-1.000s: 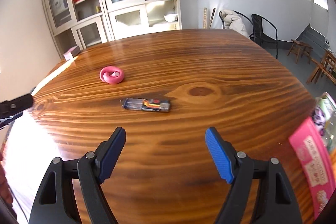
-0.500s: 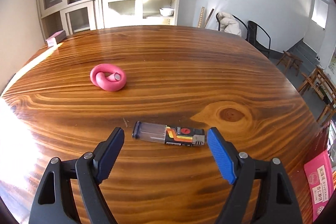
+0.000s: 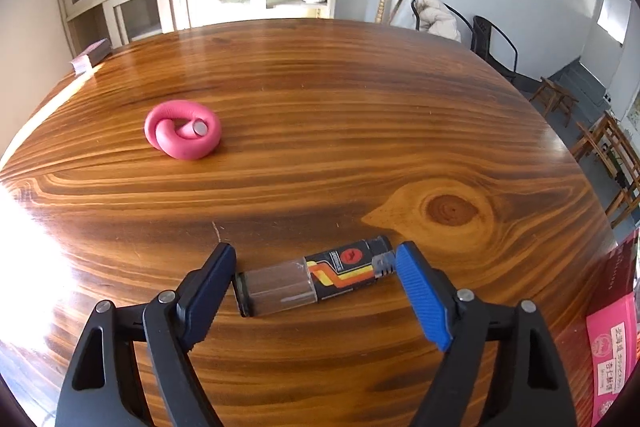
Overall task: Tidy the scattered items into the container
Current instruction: 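Lower the right tool onto the clear lighter and grasp it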
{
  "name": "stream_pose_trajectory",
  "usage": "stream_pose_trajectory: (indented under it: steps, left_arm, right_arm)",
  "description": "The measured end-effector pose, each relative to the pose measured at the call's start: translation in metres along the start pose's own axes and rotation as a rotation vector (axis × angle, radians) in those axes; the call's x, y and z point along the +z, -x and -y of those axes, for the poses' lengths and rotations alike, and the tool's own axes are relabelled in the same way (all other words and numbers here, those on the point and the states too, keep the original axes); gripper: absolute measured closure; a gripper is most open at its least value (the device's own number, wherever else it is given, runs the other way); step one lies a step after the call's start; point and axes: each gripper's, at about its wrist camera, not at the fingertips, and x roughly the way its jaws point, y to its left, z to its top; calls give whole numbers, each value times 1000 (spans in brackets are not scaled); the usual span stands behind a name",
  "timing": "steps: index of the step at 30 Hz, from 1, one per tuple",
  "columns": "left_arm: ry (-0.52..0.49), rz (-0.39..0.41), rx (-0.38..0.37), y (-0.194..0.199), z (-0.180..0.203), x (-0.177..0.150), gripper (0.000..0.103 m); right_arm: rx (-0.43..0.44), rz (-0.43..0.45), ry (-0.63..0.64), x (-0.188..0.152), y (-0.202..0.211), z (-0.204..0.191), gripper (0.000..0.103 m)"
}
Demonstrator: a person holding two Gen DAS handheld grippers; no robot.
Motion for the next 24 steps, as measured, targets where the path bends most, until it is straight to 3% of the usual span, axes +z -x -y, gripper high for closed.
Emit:
stream_pose_trajectory:
  steps: [2,3,4,5,18,19,21,24]
  left_arm:
    - [-9,-9,2,-3,2,-2,12]
    - [-16,-13,4,-5,4,-3,12]
    - [-23,-15,6,-7,5,-4,12]
    - [-29,-16,10,-8,7,-5,12]
    - [-54,-80,-27,-40,48,-13,12]
    - [-58,-81,-31,-41,51,-12,12]
    - [-72,-78,-33,-41,58,-12,12]
    - [-88,-75,-25,-44,61,-12,12]
  right_arm:
    - [22,10,17,-4,3,5,22]
    - [24,24,27,-6,7,7,53]
    - [26,23,35,-9,8,11,65]
    - [45,12,32,-11,8,16,68]
    - [249,46,-51,-37,19,91,66]
    - [255,54,-52,-35,19,93,62]
    - [274,78,-52,-28,21,92,28]
    - [263,126,-13,-20,29,78,24]
